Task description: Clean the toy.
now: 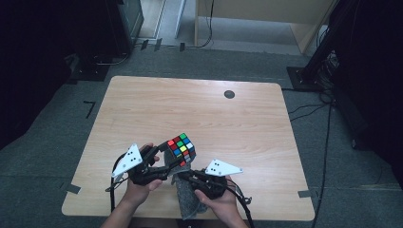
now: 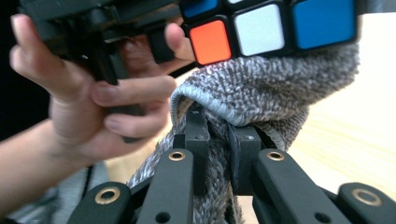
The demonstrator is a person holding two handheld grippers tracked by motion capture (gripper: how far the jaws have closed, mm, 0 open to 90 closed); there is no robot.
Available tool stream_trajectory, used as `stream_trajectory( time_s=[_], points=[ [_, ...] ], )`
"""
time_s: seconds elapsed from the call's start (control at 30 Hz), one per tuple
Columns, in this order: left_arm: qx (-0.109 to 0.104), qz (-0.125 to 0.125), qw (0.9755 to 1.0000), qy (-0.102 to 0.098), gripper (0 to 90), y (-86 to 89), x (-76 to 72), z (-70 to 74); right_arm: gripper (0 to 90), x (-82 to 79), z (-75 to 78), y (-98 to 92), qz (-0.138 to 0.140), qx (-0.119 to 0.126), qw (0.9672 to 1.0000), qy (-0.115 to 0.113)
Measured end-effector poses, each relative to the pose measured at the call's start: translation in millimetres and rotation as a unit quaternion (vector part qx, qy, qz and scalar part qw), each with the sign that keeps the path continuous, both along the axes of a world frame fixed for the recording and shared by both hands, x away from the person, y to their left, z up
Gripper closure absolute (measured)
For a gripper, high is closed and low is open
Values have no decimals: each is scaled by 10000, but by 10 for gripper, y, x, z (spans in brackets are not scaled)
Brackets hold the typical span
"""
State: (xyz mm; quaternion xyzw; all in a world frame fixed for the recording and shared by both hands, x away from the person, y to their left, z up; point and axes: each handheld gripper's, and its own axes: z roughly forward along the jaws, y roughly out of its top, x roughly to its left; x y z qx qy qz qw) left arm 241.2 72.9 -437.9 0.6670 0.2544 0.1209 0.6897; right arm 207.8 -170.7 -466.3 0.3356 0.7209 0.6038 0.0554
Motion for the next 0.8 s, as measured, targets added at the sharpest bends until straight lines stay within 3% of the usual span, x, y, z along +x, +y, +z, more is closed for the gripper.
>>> stream_trajectory(
  time_s=[0.07,0.2,0.27,0.4,0.47,0.53,0.6,0.7,0.8],
  points=[
    [-38,22,10000,10,348,27,9,5,814,17,19,-66,-288,-56,9995,-123],
    [-40,21,10000,45,348,24,19,-6,814,68,15,-232,-908,246,9956,-55],
    [-9,-63,10000,62,348,-2,16,-17,809,41,5,-191,-820,220,9963,-133],
    [149,-72,9999,4,348,-40,3,-25,805,-46,-29,30,-313,-38,9990,-312],
    [186,-49,9998,-18,348,-32,2,-23,808,-67,-52,85,-192,-168,9991,-350],
    [183,-7,9998,-36,348,-9,7,-17,810,-52,-57,55,-300,-196,9988,-327],
    [142,4,9999,-22,348,18,16,-12,813,-4,-43,-49,-578,-95,9980,-221],
    [54,-23,10000,40,348,22,25,-13,816,71,-22,-246,-1079,283,9938,-11],
    [111,-87,9999,21,348,-19,14,-24,815,67,-21,-263,-1005,411,9941,10]
  ],
)
